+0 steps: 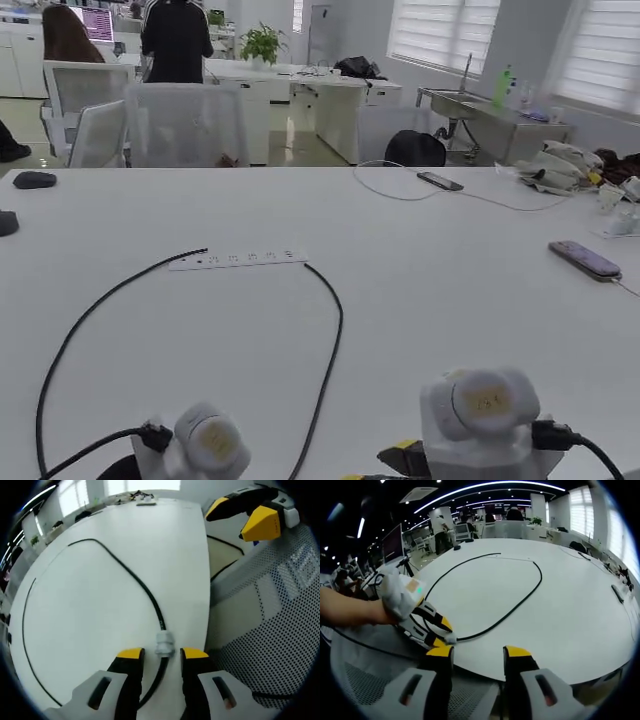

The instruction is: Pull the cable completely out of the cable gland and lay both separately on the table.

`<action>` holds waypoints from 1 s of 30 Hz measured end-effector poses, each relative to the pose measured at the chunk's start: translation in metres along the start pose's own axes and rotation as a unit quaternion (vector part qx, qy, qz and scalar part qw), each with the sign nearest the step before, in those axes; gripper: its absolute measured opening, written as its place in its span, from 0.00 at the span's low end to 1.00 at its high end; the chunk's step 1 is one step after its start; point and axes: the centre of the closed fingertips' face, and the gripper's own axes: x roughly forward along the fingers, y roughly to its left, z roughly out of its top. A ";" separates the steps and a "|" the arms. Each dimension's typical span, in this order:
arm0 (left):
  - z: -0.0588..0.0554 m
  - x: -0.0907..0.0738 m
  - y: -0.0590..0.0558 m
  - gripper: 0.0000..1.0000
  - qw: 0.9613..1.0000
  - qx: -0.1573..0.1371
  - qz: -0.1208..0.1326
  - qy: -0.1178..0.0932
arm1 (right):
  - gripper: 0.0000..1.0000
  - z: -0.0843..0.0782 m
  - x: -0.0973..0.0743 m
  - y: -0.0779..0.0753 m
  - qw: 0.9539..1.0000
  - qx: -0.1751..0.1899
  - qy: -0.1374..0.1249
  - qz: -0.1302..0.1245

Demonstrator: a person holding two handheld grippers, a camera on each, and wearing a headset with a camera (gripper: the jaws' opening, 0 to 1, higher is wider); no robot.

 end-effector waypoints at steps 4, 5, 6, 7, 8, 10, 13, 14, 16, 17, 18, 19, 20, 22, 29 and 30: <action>0.000 0.001 -0.001 0.30 1.000 -0.008 0.001 -0.004 | 0.41 0.000 0.000 -0.001 1.000 0.002 -0.001 -0.002; 0.000 0.001 -0.001 0.29 1.000 -0.007 0.002 -0.004 | 0.41 0.000 0.000 -0.001 1.000 0.001 -0.001 -0.003; 0.000 0.001 0.001 0.28 1.000 -0.005 0.006 -0.004 | 0.41 0.000 0.000 -0.001 1.000 0.001 -0.001 -0.003; 0.000 0.001 0.002 0.26 1.000 -0.002 0.010 -0.005 | 0.41 0.000 0.000 -0.001 1.000 0.001 -0.001 -0.004; -0.001 0.002 0.004 0.22 1.000 0.004 0.018 -0.006 | 0.41 0.000 0.000 -0.001 1.000 0.001 -0.001 -0.004; 0.000 0.002 0.002 0.17 1.000 0.001 0.016 -0.008 | 0.41 0.000 0.000 -0.001 1.000 0.000 0.000 -0.004; 0.006 0.000 0.004 0.17 1.000 0.011 0.019 -0.020 | 0.41 -0.001 0.000 -0.001 1.000 -0.001 0.002 -0.004; 0.011 -0.004 0.006 0.17 0.999 0.009 0.020 -0.028 | 0.41 -0.001 0.000 -0.001 1.000 -0.001 0.002 -0.004; 0.016 -0.011 0.006 0.17 0.999 0.006 0.017 -0.034 | 0.41 -0.001 0.000 -0.001 1.000 -0.001 0.002 -0.003; 0.021 -0.017 0.007 0.17 0.999 0.007 0.018 -0.043 | 0.41 -0.001 0.000 -0.001 1.000 -0.002 0.003 -0.003; 0.024 -0.022 0.006 0.17 0.999 0.008 0.017 -0.049 | 0.41 -0.001 0.000 0.000 1.000 -0.002 0.002 -0.002; 0.029 -0.028 0.005 0.17 0.998 0.007 0.012 -0.057 | 0.41 -0.001 0.000 0.000 1.000 -0.001 0.002 0.000; 0.030 -0.031 0.005 0.17 0.998 0.005 0.010 -0.060 | 0.41 0.000 0.000 0.000 1.000 -0.001 0.003 0.001; 0.037 -0.044 0.005 0.17 0.997 0.001 0.008 -0.073 | 0.41 0.000 0.000 0.001 1.000 -0.002 0.003 0.002; 0.054 -0.098 0.005 0.17 0.992 -0.007 0.026 -0.125 | 0.42 -0.001 0.000 0.007 1.000 -0.019 0.013 0.020; 0.054 -0.106 0.003 0.17 0.991 0.002 0.034 -0.128 | 0.42 -0.001 0.000 0.010 0.999 -0.024 0.016 0.028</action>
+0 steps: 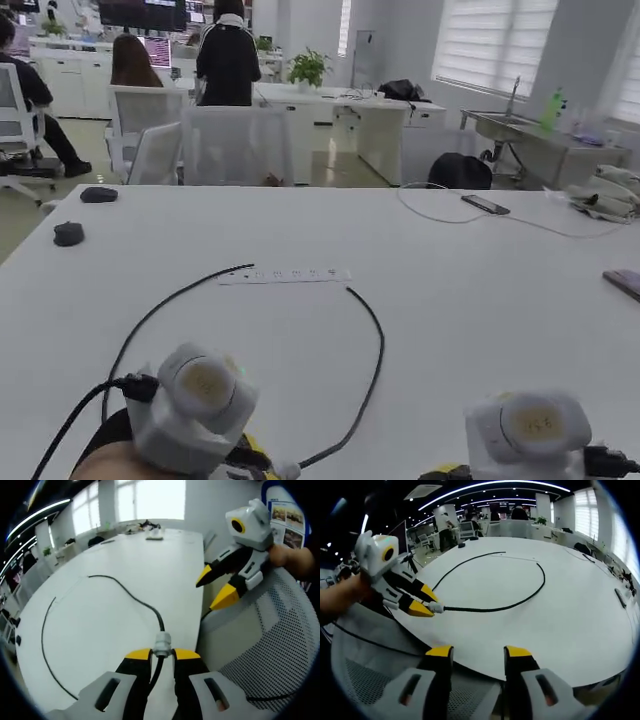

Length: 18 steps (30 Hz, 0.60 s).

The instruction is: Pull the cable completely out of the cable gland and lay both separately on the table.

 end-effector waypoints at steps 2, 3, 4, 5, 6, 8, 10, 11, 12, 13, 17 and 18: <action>0.003 -0.011 -0.002 0.17 1.000 0.010 0.007 -0.006 | 0.45 -0.001 0.001 0.008 0.999 -0.018 0.013 0.027; 0.004 -0.018 -0.005 0.17 1.000 0.017 0.011 -0.008 | 0.44 -0.001 0.001 0.012 0.998 -0.034 0.019 0.041; 0.004 -0.022 -0.006 0.17 1.000 0.025 0.014 -0.009 | 0.43 0.001 0.001 0.013 0.998 -0.039 0.018 0.043; 0.003 -0.029 -0.007 0.17 0.999 0.042 0.021 -0.005 | 0.43 0.004 0.001 0.016 0.997 -0.053 0.019 0.055; 0.004 -0.033 -0.007 0.17 0.998 0.059 0.027 -0.002 | 0.43 0.007 0.001 0.020 0.995 -0.065 0.023 0.069; 0.002 -0.041 -0.008 0.17 0.995 0.089 0.041 0.009 | 0.42 0.017 -0.001 0.028 0.992 -0.087 0.018 0.095; 0.003 -0.049 -0.009 0.17 0.991 0.124 0.055 0.014 | 0.42 0.033 -0.003 0.035 0.987 -0.116 0.008 0.110; 0.002 -0.052 -0.010 0.17 0.989 0.134 0.060 0.018 | 0.41 0.039 -0.003 0.040 0.984 -0.129 0.003 0.121; 0.002 -0.054 -0.011 0.17 0.987 0.149 0.064 0.021 | 0.40 0.045 -0.003 0.045 0.981 -0.140 -0.001 0.133; 0.002 -0.056 -0.012 0.17 0.984 0.162 0.070 0.025 | 0.39 0.054 -0.003 0.056 0.976 -0.159 -0.005 0.152; -0.002 -0.062 -0.019 0.17 0.975 0.204 0.086 0.033 | 0.38 0.067 0.003 0.089 0.946 -0.250 0.014 0.208; -0.001 -0.063 -0.021 0.17 0.973 0.211 0.089 0.031 | 0.39 0.066 0.006 0.096 0.938 -0.265 0.022 0.220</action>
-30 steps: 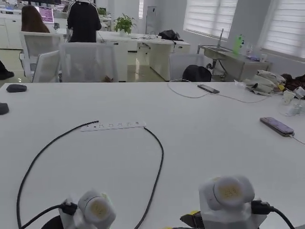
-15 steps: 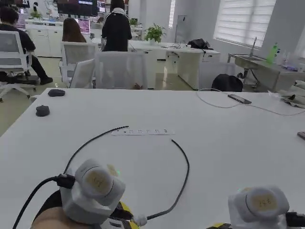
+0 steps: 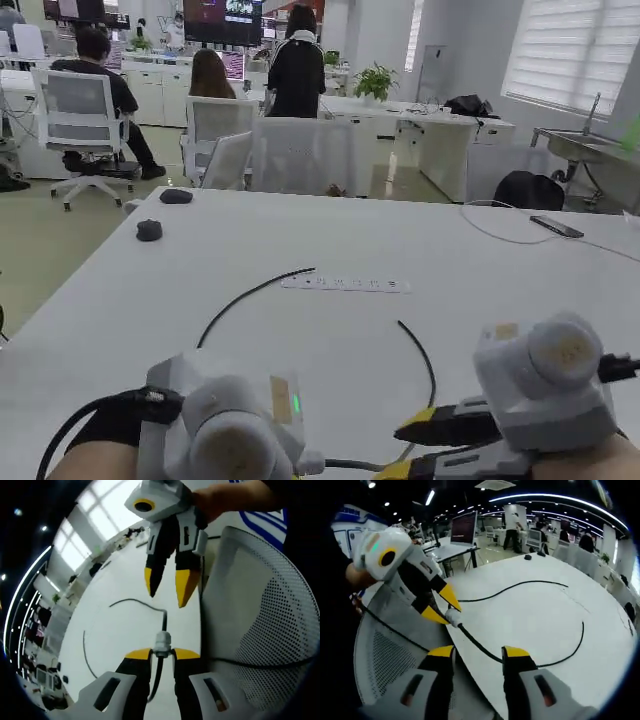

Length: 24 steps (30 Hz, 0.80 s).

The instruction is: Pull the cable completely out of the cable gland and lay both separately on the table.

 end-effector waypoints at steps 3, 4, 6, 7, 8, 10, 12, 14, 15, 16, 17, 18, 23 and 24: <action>0.002 -0.002 -0.006 0.17 1.000 0.012 -0.002 -0.001 | 0.38 0.004 0.016 0.017 0.997 -0.039 0.030 0.062; 0.002 -0.002 -0.008 0.17 1.000 0.019 -0.002 0.001 | 0.37 0.004 0.021 0.020 0.995 -0.048 0.038 0.077; 0.004 -0.003 -0.011 0.17 0.999 0.036 0.001 0.001 | 0.33 0.001 0.029 0.029 0.988 -0.070 0.066 0.118; 0.004 -0.002 -0.012 0.17 0.999 0.042 0.003 0.002 | 0.32 0.001 0.031 0.030 0.987 -0.071 0.070 0.124; 0.004 -0.002 -0.013 0.17 0.999 0.049 0.003 0.004 | 0.32 0.001 0.034 0.032 0.985 -0.068 0.078 0.137; 0.003 -0.002 -0.016 0.17 0.998 0.068 0.003 0.011 | 0.31 0.002 0.035 0.035 0.982 -0.069 0.081 0.155; 0.002 -0.001 -0.019 0.17 0.996 0.085 0.002 0.016 | 0.28 0.001 0.035 0.040 0.977 -0.059 0.089 0.185; 0.003 0.000 -0.022 0.17 0.995 0.095 0.001 0.016 | 0.25 0.001 0.036 0.042 0.974 -0.062 0.094 0.198; 0.004 0.000 -0.023 0.17 0.994 0.104 0.001 0.018 | 0.24 0.001 0.036 0.043 0.972 -0.060 0.097 0.205; 0.004 0.000 -0.023 0.17 0.994 0.107 0.002 0.019 | 0.22 0.000 0.036 0.044 0.971 -0.059 0.100 0.207; 0.004 0.001 -0.023 0.17 0.993 0.114 0.002 0.022 | 0.21 -0.001 0.036 0.044 0.970 -0.061 0.104 0.212; 0.004 0.002 -0.023 0.17 0.993 0.117 0.002 0.023 | 0.19 -0.002 0.036 0.044 0.969 -0.063 0.106 0.213; 0.002 0.004 -0.025 0.16 0.992 0.126 -0.003 0.027 | 0.12 -0.006 0.037 0.045 0.969 -0.062 0.113 0.210; 0.001 0.005 -0.026 0.16 0.992 0.125 -0.009 0.030 | 0.12 -0.007 0.039 0.046 0.970 -0.070 0.112 0.204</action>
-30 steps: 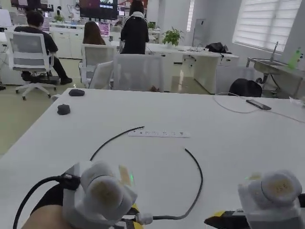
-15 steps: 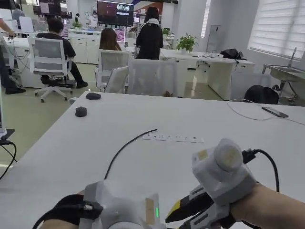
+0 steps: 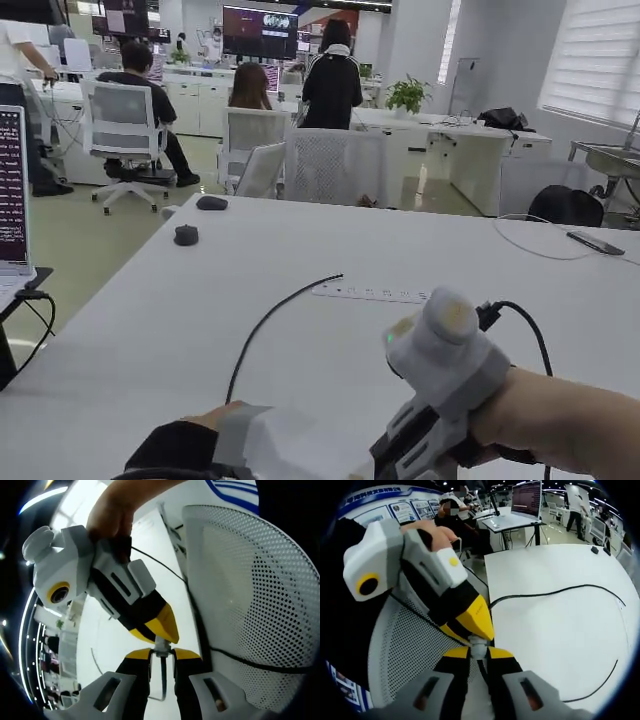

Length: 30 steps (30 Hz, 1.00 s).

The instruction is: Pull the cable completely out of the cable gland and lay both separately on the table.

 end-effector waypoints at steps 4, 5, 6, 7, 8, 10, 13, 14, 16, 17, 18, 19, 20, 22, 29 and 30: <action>-0.003 0.004 -0.002 0.16 0.999 -0.026 -0.020 -0.002 | 0.11 -0.003 0.004 -0.003 0.999 -0.022 0.012 -0.036; -0.003 0.004 -0.002 0.16 0.999 -0.035 -0.025 -0.005 | 0.11 -0.003 0.004 -0.004 0.998 -0.026 0.015 -0.046; -0.004 0.005 -0.002 0.16 0.998 -0.046 -0.030 -0.009 | 0.11 -0.004 0.004 -0.005 0.998 -0.030 0.017 -0.054; -0.004 0.006 -0.003 0.16 0.996 -0.070 -0.041 -0.020 | 0.11 -0.004 0.005 -0.006 0.997 -0.039 0.020 -0.068; -0.005 0.007 -0.003 0.16 0.995 -0.089 -0.049 -0.026 | 0.11 -0.004 0.005 -0.006 0.996 -0.042 0.020 -0.075; -0.006 0.007 -0.002 0.16 0.988 -0.128 -0.070 -0.040 | 0.11 -0.004 0.005 -0.008 0.993 -0.055 0.021 -0.101; -0.007 0.008 -0.001 0.16 0.972 -0.199 -0.110 -0.063 | 0.11 -0.004 0.005 -0.010 0.983 -0.110 0.029 -0.144; -0.007 0.009 -0.001 0.16 0.967 -0.214 -0.122 -0.067 | 0.11 -0.003 0.005 -0.011 0.979 -0.123 0.032 -0.161; -0.008 0.009 0.000 0.16 0.958 -0.239 -0.141 -0.076 | 0.11 -0.002 0.004 -0.013 0.965 -0.172 0.044 -0.193; -0.008 0.009 0.000 0.16 0.947 -0.266 -0.161 -0.080 | 0.11 -0.002 0.004 -0.013 0.957 -0.197 0.049 -0.206; -0.008 0.009 0.000 0.16 0.940 -0.283 -0.174 -0.080 | 0.11 -0.001 0.003 -0.012 0.948 -0.223 0.055 -0.219; -0.008 0.009 -0.001 0.16 0.933 -0.297 -0.188 -0.080 | 0.11 -0.001 0.004 -0.012 0.943 -0.237 0.061 -0.227; -0.007 0.009 -0.002 0.16 0.925 -0.309 -0.203 -0.084 | 0.11 -0.002 0.004 -0.011 0.939 -0.240 0.066 -0.238; -0.007 0.009 -0.005 0.16 0.915 -0.326 -0.226 -0.078 | 0.11 -0.004 0.007 -0.009 0.940 -0.233 0.061 -0.242; -0.011 0.016 -0.003 0.17 0.951 -0.263 -0.152 -0.059 | 0.30 -0.007 -0.003 -0.024 0.961 -0.094 -0.019 -0.261; -0.012 0.016 -0.002 0.17 0.956 -0.255 -0.133 -0.057 | 0.28 -0.011 -0.003 -0.026 0.961 -0.097 -0.011 -0.260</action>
